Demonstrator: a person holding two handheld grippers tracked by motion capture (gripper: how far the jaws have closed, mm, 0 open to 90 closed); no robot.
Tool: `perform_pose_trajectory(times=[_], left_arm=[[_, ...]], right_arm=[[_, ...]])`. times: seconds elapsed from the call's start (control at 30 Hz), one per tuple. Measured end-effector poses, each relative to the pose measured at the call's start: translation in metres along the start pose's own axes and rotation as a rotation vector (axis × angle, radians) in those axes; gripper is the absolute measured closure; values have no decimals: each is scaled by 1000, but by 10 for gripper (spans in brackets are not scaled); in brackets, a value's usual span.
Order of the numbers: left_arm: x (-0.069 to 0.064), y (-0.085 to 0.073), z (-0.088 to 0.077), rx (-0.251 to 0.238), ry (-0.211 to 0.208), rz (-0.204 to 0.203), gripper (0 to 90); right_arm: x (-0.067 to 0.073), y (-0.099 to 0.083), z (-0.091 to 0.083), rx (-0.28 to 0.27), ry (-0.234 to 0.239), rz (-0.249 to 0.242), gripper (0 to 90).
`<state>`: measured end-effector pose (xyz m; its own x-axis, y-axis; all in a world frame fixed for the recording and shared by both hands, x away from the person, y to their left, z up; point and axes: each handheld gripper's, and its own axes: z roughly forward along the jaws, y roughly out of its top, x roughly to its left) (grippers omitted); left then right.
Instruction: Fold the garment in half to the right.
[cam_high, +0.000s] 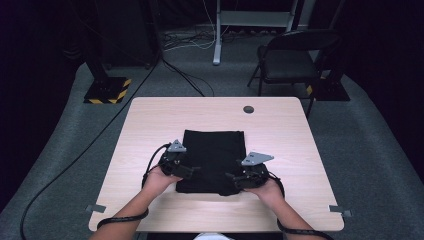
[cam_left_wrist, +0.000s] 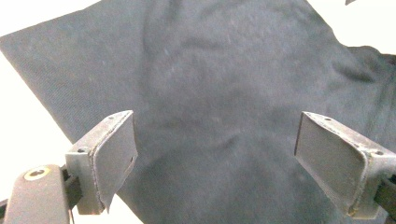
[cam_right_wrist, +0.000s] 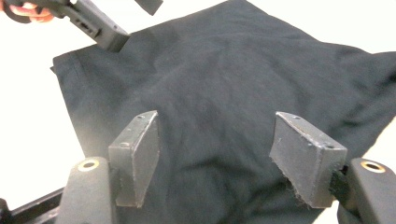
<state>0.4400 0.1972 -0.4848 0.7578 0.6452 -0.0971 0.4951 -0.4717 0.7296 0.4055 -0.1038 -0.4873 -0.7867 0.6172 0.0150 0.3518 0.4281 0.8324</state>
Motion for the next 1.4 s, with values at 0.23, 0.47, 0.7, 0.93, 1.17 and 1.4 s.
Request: perform_pose_trajectory(times=[0.23,0.47,0.7,0.93,1.17,1.4], left_arm=[[-8,-11,0,61,-3,46,129],[-13,-22,8,87,43,89,129],[-11,-27,19,68,41,121,114],[-5,-30,19,44,7,116,99],[-2,-25,16,41,-28,54,81],[9,-19,2,-40,-26,-41,71]], right_arm=[[-17,-5,30,96,18,37,298],[-22,-12,40,126,22,45,291],[-21,-13,41,119,10,26,291],[-24,-14,38,115,29,52,250],[-22,-5,21,116,34,43,188],[-23,-2,7,92,46,60,129]])
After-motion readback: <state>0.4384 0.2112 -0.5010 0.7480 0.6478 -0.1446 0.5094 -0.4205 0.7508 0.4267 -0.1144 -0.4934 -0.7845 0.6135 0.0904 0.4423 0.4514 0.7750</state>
